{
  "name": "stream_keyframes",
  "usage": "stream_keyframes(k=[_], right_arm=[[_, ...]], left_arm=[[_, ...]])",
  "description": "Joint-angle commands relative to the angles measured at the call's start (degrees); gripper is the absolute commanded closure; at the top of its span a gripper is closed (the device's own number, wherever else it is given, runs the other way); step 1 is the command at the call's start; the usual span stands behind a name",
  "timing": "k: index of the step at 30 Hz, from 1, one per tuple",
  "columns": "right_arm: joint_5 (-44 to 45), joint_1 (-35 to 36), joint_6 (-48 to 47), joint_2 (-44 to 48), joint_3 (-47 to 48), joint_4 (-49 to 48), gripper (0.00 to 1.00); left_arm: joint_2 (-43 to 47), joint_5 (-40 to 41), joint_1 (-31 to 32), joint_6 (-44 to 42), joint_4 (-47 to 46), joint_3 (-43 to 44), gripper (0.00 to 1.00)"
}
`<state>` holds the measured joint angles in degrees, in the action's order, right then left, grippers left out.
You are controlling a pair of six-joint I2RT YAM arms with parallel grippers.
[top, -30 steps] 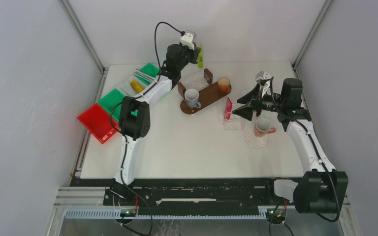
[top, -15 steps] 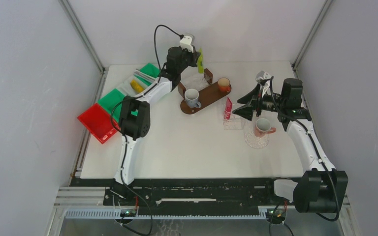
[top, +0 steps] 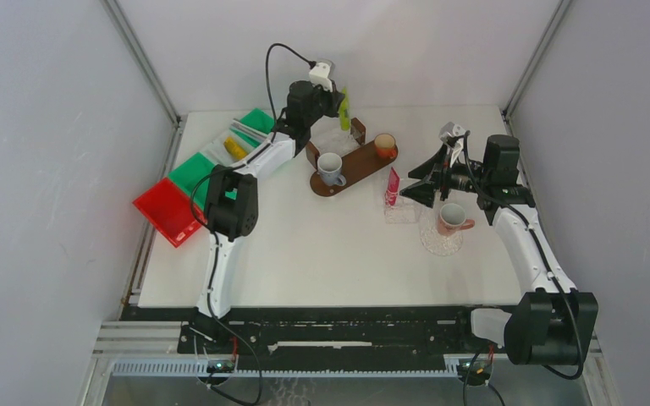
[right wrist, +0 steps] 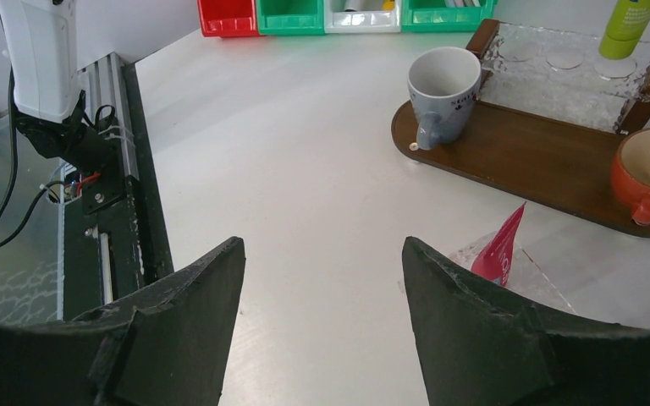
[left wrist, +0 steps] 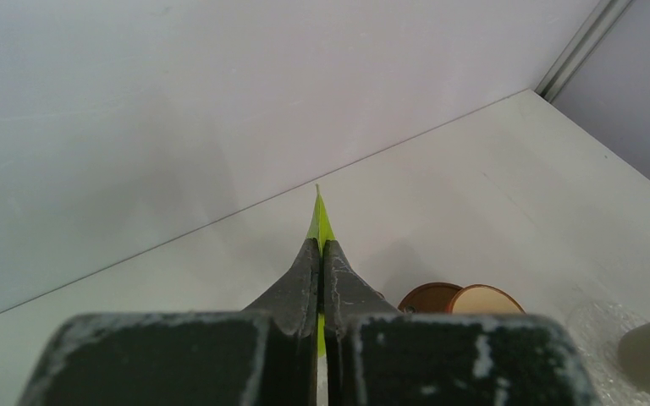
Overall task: Prepare toiletry sets of a toothbrush and toothpaste on the tray
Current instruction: Place the toothpaste in the toothpaste holder.
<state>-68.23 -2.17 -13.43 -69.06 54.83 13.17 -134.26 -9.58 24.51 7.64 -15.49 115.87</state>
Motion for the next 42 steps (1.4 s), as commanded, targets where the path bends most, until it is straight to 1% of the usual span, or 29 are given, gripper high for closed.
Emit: stream_keyframes(k=[1,10,19,35,42], right_arm=[[-0.28,-0.15,-0.98,0.3,1.95,-0.6,0.24],[-0.26,-0.2,-0.95,0.49,1.99,-0.62,0.24],[-0.35,-0.13,-0.96,0.76,1.95,-0.68,0.24],[-0.68,-0.19,-0.55,0.9,1.95,-0.74,0.24],[-0.82,-0.11,-0.58,0.92,1.95,-0.79,0.24]], left_arm=[[5.33,-2.01,-0.01,1.54,-2.2,-1.16,1.0],[4.87,-2.44,0.01,2.02,-0.75,-0.54,1.0],[2.75,-2.66,0.01,2.15,2.02,2.44,1.0],[2.3,-4.3,-0.06,2.2,-1.68,2.65,1.0],[1.82,-2.94,-0.19,1.57,-1.52,2.88,0.99]])
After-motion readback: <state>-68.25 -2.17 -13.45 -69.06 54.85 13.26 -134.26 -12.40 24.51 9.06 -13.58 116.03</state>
